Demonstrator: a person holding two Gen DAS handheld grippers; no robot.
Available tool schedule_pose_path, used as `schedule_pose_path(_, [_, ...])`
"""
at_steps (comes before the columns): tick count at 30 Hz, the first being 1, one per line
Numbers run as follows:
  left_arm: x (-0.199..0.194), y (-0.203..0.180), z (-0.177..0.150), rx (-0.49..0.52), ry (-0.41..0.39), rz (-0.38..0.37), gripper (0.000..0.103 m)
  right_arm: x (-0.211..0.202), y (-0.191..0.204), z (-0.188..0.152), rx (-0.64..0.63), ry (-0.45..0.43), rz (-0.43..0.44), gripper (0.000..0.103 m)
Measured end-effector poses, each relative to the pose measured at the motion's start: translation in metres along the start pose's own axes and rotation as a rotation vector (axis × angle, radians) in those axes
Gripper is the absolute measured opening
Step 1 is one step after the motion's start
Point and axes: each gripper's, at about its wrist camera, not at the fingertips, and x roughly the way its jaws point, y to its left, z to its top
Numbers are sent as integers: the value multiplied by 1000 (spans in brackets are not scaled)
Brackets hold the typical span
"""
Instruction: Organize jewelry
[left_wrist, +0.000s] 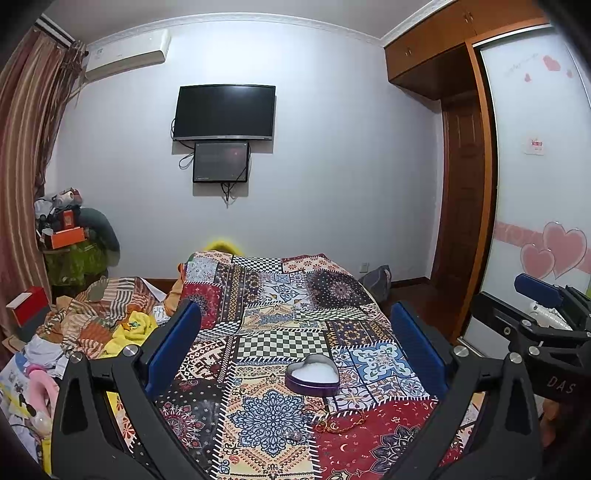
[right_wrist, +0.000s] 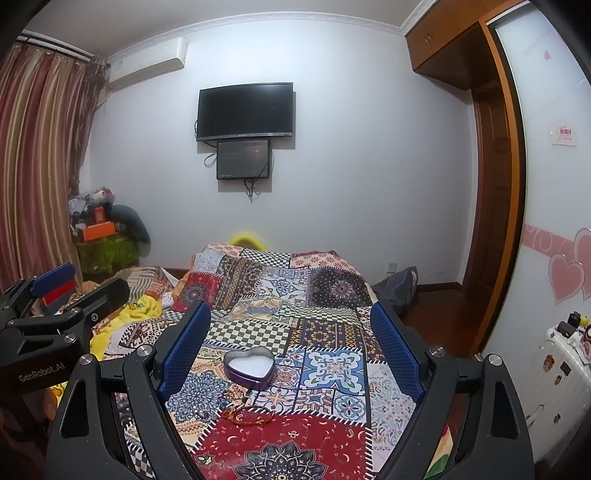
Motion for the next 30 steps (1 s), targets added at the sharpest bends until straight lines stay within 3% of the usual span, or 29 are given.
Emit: schedule_pose_path(30, [3, -2, 0, 1, 7, 3, 103, 0, 2, 2, -2, 1, 2, 86])
